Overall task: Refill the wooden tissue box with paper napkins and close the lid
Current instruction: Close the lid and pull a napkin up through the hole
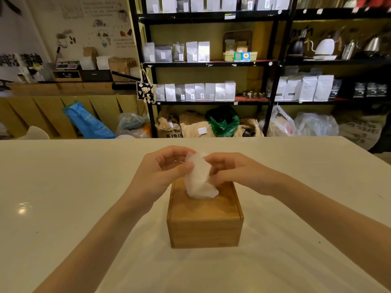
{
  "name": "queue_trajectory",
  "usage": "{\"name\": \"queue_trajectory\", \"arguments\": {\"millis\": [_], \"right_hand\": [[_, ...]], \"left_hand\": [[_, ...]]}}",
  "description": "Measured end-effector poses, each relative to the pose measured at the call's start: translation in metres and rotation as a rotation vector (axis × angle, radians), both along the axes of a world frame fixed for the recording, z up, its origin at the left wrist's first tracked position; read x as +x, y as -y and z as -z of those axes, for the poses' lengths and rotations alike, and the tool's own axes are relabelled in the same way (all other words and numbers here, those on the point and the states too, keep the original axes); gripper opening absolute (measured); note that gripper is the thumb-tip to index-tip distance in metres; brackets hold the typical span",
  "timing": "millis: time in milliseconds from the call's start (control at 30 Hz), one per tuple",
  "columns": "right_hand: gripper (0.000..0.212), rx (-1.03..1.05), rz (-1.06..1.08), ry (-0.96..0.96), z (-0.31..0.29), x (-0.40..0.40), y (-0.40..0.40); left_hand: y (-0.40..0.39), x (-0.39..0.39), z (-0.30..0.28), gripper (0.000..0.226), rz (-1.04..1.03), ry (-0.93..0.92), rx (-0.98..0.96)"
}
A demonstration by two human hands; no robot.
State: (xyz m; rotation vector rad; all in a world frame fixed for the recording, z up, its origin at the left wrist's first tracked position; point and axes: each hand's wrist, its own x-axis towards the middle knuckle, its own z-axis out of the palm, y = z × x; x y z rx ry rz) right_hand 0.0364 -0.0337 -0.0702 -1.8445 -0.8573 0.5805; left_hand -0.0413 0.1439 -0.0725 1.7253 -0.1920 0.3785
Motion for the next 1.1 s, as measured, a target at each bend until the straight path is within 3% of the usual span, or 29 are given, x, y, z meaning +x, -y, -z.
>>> {"name": "queue_trajectory", "arguments": {"millis": [167,333,467,633,867,1100], "right_hand": [[0.012,0.129,0.027,-0.004,-0.001,0.001,0.012],[0.010,0.295,0.158,-0.095,0.007,0.000,0.020],[0.005,0.378,0.300,-0.040,0.007,-0.006,0.026],[0.010,0.452,0.354,0.044,0.003,-0.014,0.024],[0.006,0.350,0.328,0.035,0.002,-0.017,0.021],[0.009,0.241,0.265,0.065,0.006,-0.028,0.015]], "left_hand": [[-0.001,0.000,0.004,0.024,-0.031,-0.034,-0.161],[-0.001,0.000,0.008,0.023,-0.097,-0.019,-0.253],[0.001,-0.001,0.010,0.024,-0.197,0.026,-0.298],[0.006,-0.002,0.004,0.025,-0.264,0.122,-0.222],[0.003,-0.007,0.001,0.025,-0.206,0.089,-0.141],[0.008,-0.014,0.010,0.047,-0.086,-0.099,0.014]]}}
